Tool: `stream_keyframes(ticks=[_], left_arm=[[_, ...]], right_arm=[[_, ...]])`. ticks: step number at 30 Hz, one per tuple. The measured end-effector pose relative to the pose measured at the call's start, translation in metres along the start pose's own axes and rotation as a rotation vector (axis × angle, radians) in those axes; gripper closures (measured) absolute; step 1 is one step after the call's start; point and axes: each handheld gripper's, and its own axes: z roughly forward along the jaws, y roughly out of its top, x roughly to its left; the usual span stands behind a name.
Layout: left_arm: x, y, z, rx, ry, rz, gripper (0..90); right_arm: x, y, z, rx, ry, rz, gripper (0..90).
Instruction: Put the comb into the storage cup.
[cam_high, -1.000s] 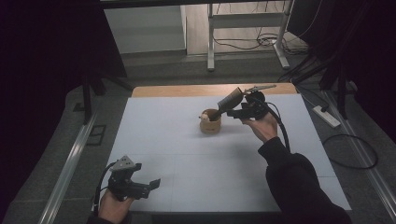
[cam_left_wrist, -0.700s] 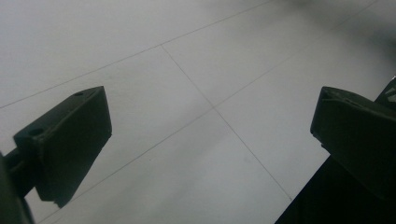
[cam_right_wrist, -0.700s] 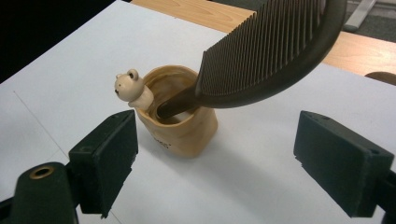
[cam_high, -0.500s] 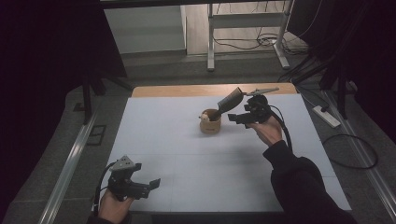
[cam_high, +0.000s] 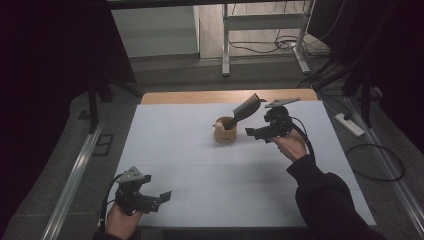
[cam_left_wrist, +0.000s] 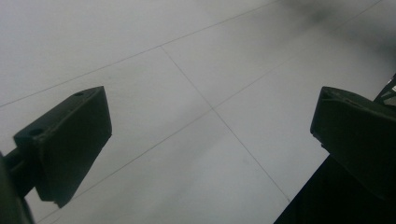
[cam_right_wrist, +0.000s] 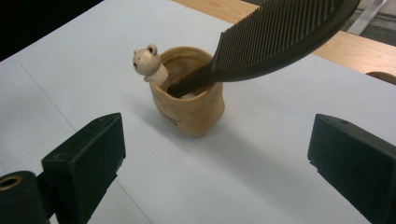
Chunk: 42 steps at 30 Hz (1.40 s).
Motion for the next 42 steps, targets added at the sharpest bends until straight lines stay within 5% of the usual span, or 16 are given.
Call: stream_keyframes(ticks=[42], left_arm=[[0.000,0.000,-0.001,-0.005,-0.001,0.005,0.0]], right_arm=[[0.015,-0.028,-0.020,0.033,-0.012,-0.057,0.4]])
